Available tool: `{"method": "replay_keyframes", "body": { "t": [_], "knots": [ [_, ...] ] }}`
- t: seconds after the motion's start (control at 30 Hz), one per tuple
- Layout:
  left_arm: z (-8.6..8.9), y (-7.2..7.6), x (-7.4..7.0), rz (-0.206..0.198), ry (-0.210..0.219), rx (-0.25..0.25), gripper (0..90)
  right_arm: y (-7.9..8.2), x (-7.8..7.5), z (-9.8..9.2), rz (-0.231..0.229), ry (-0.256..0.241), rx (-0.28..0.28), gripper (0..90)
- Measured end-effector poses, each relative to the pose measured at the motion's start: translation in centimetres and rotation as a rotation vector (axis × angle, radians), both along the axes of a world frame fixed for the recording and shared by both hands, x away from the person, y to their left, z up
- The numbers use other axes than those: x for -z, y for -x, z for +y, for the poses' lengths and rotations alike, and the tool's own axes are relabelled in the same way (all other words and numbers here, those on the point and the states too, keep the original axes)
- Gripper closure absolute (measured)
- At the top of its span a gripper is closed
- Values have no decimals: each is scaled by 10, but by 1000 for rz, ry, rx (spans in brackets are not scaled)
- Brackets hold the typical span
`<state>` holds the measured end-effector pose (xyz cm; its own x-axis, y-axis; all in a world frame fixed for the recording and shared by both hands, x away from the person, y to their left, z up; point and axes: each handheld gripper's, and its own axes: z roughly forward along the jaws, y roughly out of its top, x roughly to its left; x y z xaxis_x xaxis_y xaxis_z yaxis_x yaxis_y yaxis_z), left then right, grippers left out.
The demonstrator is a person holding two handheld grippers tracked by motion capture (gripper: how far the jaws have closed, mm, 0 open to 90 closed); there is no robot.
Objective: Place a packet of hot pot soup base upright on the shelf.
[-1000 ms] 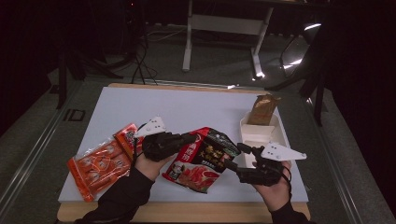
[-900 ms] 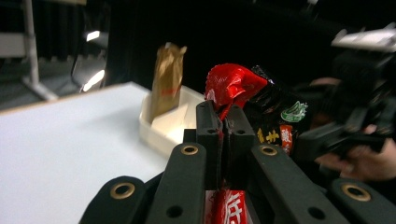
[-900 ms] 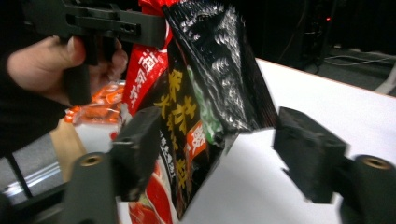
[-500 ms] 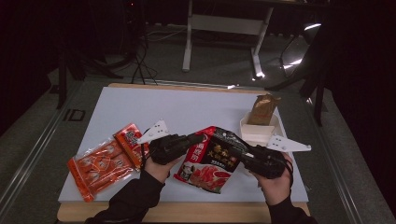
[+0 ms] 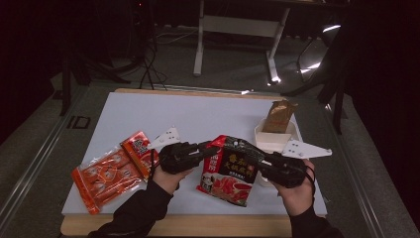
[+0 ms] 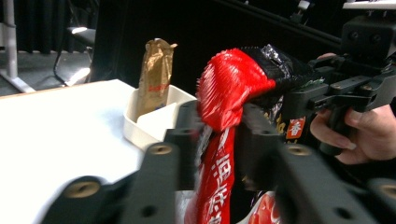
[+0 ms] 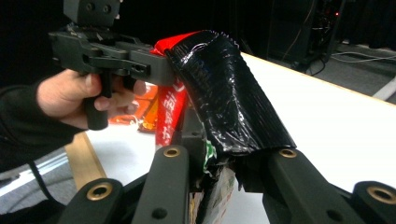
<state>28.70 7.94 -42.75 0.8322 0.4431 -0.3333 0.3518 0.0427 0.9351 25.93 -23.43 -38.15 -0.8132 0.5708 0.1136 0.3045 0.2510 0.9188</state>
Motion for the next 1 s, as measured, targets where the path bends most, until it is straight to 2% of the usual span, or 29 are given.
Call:
{"method": "replay_keyframes", "body": {
  "t": [0.03, 0.07, 0.13, 0.17, 0.23, 0.3, 0.33, 0.4, 0.47, 0.53, 0.63, 0.7, 0.8, 1.0],
  "knots": [
    [1, 0, -1, 1, -11, 1, 592, 0, 0, 0, 1, 7, -1, 764],
    [2, 0, -1, -3, -12, -1, 587, -1, 0, 0, 4, 10, -2, 765],
    [5, 1, -1, 4, 7, 6, 473, -2, -1, -1, 5, 13, -5, 765],
    [6, 2, -2, 5, 3, 8, 449, -2, -2, -1, 7, 12, -7, 765],
    [8, 4, -2, 4, 6, 4, 331, -3, -3, -3, 5, 14, -10, 766],
    [12, 7, -3, 6, 4, -4, 261, -3, -5, -3, 3, 19, -11, 765],
    [13, 8, -3, -5, -10, 0, 224, -3, -6, -3, 1, 19, -11, 766],
    [15, 12, -5, -11, -33, -46, 152, -4, -9, -4, -6, 23, -8, 765],
    [17, 15, -4, -13, -68, -75, 147, -5, -11, -6, -11, 18, -4, 766],
    [19, 18, -3, -2, -92, -81, 144, -6, -15, -9, -14, 11, 4, 766],
    [25, 22, 0, 11, -116, -92, 62, -8, -20, -13, -21, 1, 14, 766],
    [30, 25, 2, 22, -123, -93, 26, -9, -25, -16, -31, -3, 17, 765],
    [35, 27, 4, 27, -121, -92, 23, -10, -29, -19, -36, -7, 24, 766],
    [48, 36, 15, 46, -154, -93, 20, -15, -45, -27, -64, -14, 45, 767]
  ]
}}
